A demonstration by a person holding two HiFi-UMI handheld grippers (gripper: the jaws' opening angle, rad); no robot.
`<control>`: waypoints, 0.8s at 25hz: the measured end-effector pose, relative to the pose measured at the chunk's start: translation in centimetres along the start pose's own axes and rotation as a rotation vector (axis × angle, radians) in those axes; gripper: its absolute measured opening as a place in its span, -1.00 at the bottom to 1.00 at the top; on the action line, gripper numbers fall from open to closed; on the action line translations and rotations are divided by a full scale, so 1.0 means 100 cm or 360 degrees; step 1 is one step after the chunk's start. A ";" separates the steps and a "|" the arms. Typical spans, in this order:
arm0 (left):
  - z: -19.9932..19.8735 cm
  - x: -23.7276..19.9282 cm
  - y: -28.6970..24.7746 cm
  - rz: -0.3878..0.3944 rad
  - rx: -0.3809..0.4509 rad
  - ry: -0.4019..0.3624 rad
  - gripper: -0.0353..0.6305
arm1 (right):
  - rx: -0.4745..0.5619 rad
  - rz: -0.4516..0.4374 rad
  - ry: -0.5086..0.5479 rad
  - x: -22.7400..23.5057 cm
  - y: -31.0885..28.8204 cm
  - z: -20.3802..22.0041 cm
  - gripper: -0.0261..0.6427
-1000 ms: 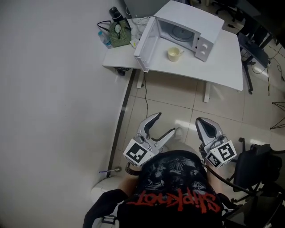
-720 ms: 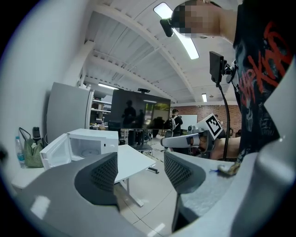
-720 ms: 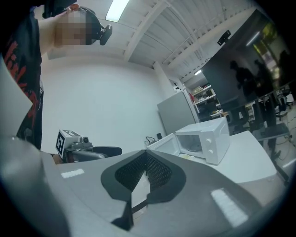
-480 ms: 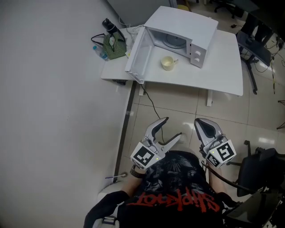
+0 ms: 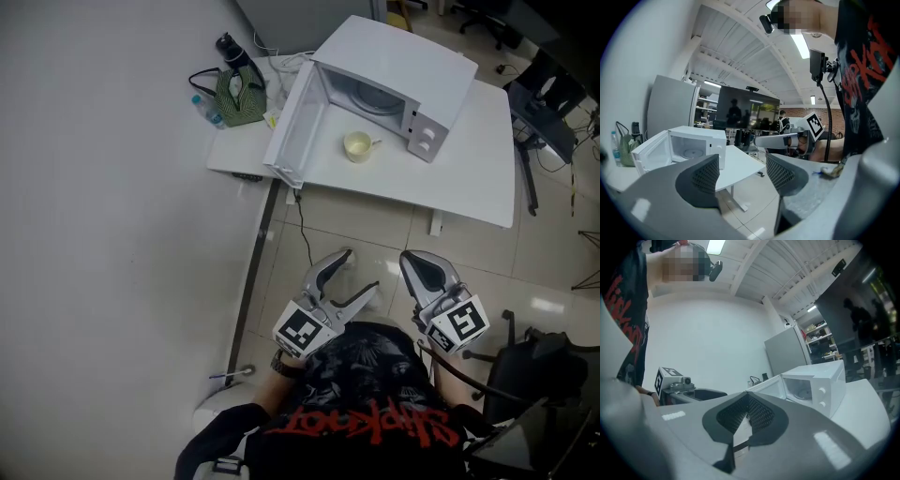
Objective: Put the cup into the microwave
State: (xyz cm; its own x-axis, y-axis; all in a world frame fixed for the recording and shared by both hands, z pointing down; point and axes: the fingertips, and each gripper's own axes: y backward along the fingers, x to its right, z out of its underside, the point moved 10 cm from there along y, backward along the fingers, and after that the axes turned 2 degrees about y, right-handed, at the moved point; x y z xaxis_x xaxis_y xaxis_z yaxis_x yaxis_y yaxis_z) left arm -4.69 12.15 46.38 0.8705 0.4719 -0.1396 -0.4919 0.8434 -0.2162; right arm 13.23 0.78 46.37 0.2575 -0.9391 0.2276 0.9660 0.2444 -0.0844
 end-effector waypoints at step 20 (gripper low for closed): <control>-0.017 -0.215 -0.045 0.0303 0.0080 0.0010 0.00 | -0.0215 0.0405 -0.0050 0.052 -0.159 -0.043 -0.92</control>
State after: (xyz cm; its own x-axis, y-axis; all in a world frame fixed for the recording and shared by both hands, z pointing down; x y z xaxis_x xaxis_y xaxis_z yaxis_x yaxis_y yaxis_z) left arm -21.21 -2.26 48.69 0.7615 0.6228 -0.1796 -0.6462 0.7509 -0.1365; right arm -0.92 -9.08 44.71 0.4939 -0.8432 0.2121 0.8588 0.4350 -0.2706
